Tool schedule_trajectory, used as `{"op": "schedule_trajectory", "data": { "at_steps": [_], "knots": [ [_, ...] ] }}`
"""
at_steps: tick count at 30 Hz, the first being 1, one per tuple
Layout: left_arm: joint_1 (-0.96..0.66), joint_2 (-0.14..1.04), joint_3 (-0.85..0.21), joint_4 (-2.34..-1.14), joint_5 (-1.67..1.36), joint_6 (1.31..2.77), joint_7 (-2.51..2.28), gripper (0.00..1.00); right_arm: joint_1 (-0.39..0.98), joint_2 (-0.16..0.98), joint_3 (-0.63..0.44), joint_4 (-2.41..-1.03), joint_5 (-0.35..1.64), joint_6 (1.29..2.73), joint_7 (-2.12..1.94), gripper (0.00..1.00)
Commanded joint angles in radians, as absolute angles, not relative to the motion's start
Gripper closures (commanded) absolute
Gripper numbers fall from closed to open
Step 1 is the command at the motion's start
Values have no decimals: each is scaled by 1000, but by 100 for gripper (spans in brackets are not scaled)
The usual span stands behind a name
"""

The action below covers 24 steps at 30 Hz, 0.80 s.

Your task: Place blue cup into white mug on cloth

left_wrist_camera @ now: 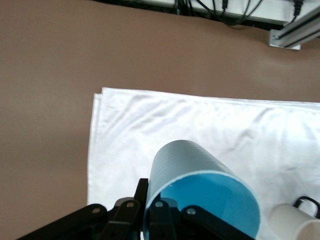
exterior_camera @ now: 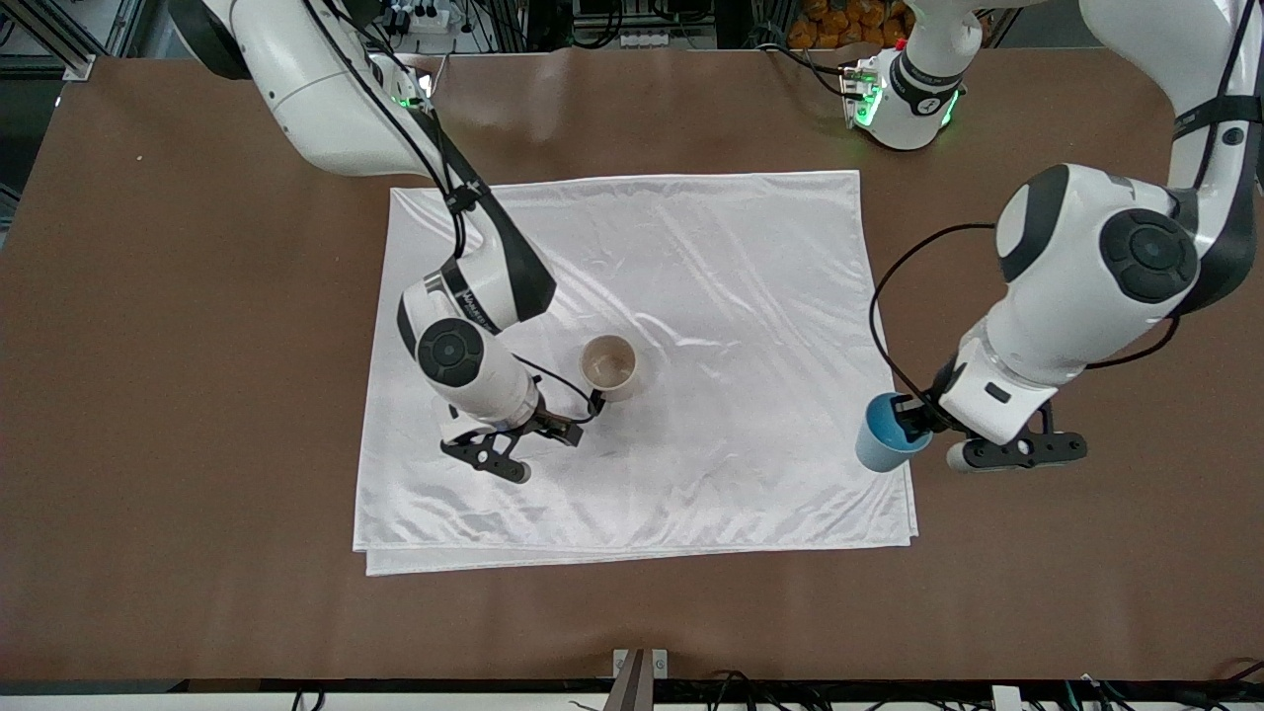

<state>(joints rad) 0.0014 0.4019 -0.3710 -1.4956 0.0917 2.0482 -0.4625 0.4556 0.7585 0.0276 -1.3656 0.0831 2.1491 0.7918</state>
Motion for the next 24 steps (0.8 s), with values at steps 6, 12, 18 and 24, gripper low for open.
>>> {"op": "schedule_trajectory", "data": {
  "at_steps": [6,12,18,24],
  "knots": [
    [-127,428,-382,-1486,97,2017,-670,100,341,658,3,-1384,60,1927,499,0],
    [-233,469,-380,-1465,100,2017,-804,100,311,626,-12,-1413,-6,1876,414,0],
    [-299,491,-382,-1462,97,2022,-871,100,268,601,-12,-1448,-11,1864,324,0],
    [-359,532,-382,-1448,95,2072,-954,100,255,583,-12,-1496,-75,1878,311,0]
  ]
}}
